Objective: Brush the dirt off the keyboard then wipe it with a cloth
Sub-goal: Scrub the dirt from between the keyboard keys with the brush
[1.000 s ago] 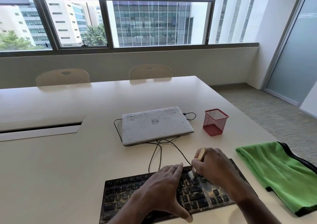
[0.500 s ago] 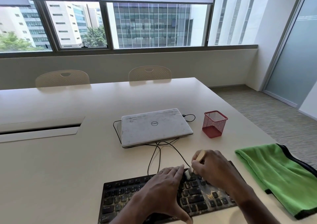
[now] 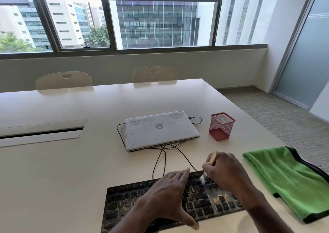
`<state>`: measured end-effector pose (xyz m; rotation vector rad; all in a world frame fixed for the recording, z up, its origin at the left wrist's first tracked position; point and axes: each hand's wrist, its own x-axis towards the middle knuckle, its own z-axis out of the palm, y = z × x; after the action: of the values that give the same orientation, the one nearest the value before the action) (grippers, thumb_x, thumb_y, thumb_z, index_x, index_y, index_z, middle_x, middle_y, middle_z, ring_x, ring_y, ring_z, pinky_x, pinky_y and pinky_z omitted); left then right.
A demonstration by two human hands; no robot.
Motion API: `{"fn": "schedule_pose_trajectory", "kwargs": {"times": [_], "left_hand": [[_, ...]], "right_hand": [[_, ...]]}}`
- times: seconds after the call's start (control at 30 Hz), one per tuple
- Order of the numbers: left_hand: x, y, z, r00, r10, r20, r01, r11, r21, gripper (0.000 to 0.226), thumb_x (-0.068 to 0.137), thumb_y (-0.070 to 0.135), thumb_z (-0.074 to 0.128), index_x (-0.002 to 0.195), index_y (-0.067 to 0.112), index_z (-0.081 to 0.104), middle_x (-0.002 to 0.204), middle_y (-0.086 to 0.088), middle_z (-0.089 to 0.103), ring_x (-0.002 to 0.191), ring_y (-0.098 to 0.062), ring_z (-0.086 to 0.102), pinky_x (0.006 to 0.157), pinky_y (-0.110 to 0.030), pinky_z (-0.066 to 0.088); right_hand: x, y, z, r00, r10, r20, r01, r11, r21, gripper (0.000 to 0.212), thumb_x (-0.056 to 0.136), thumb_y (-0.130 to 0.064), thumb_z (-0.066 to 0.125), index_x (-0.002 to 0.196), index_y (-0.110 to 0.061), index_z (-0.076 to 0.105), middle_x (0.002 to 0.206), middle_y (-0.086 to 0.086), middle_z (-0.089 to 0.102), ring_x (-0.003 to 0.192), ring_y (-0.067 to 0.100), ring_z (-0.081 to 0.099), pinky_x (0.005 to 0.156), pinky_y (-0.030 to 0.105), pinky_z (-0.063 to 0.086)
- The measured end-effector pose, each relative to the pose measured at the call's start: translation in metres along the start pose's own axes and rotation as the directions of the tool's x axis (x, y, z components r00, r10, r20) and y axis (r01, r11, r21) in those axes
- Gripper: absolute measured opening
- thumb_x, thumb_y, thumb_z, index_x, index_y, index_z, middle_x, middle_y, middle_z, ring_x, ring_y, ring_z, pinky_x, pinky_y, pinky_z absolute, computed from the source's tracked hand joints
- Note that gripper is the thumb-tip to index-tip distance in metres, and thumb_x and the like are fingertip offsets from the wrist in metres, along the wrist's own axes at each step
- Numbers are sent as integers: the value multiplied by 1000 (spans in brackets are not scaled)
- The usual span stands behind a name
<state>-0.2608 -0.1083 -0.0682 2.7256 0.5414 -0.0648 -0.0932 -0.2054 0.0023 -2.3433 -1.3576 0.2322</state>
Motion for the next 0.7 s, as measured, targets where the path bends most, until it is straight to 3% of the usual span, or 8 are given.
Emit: {"fn": "schedule_pose_trajectory", "kwargs": {"times": [0.13, 0.3, 0.37, 0.43, 0.5, 0.57, 0.63, 0.7], "left_hand": [[1, -1, 0, 1000, -6, 6, 6, 1000, 16, 144, 68, 80, 74, 160, 12, -13, 171, -5, 4, 156, -18, 5, 118, -22, -6], [-3, -3, 0, 999, -26, 22, 25, 999, 41, 144, 68, 81, 73, 160, 16, -16, 171, -4, 3, 155, -17, 5, 121, -25, -9], [-12, -11, -2, 998, -61, 33, 60, 997, 39, 145, 66, 84, 72, 159, 19, -19, 171, -3, 4, 156, -16, 5, 125, -31, -8], [-27, -24, -7, 991, -126, 46, 125, 992, 26, 145, 64, 86, 70, 158, 24, -21, 171, -2, 5, 156, -15, 6, 126, -35, -7], [-49, -42, -14, 976, -212, 42, 211, 977, 12, 145, 62, 89, 68, 159, 26, -20, 171, 0, 9, 155, -16, 10, 127, -37, -6], [-76, -62, -22, 955, -295, 24, 295, 955, -21, 147, 60, 92, 67, 159, 27, -19, 170, 1, 12, 155, -16, 13, 127, -38, -4], [-101, -78, -30, 933, -360, 13, 360, 930, -67, 147, 59, 90, 70, 160, 28, -17, 170, 2, 15, 154, -17, 16, 127, -38, 2], [-124, -91, -35, 911, -412, 0, 408, 901, -147, 147, 58, 85, 76, 161, 31, -13, 168, 5, 20, 151, -16, 20, 126, -34, 13]], "right_hand": [[1, 3, -1, 999, -18, 27, 15, 990, 140, 17, 89, -25, 61, 75, -23, 71, 64, -6, 70, 57, 5, 65, 48, 13, 44], [0, 7, 0, 999, 40, -3, -40, 998, 40, 19, 89, -25, 60, 75, -17, 70, 63, -4, 67, 54, 8, 61, 45, 11, 41], [0, 6, -1, 995, 63, -78, -47, 979, 200, 18, 89, -20, 62, 75, -16, 72, 61, -2, 70, 54, 11, 65, 47, 13, 48], [-1, 1, -3, 990, 81, -120, -25, 913, 407, 18, 90, -13, 63, 78, -20, 74, 61, -2, 72, 52, 10, 68, 52, 25, 57], [-4, -8, -4, 991, 104, -85, -34, 809, 586, 20, 93, -7, 61, 84, -19, 74, 66, -1, 75, 49, 12, 66, 52, 25, 54], [-7, -22, -2, 994, 109, 24, -86, 608, 789, 17, 96, -4, 59, 92, -10, 73, 73, 10, 76, 51, 23, 63, 64, 36, 52], [-8, -35, 1, 990, 84, 109, -136, 462, 876, 14, 97, -3, 58, 96, -4, 72, 77, 19, 75, 53, 26, 60, 70, 43, 52], [-9, -51, 10, 986, 34, 164, -162, 446, 880, 13, 97, -4, 59, 97, -4, 72, 80, 20, 74, 55, 26, 60, 68, 41, 51]]}}
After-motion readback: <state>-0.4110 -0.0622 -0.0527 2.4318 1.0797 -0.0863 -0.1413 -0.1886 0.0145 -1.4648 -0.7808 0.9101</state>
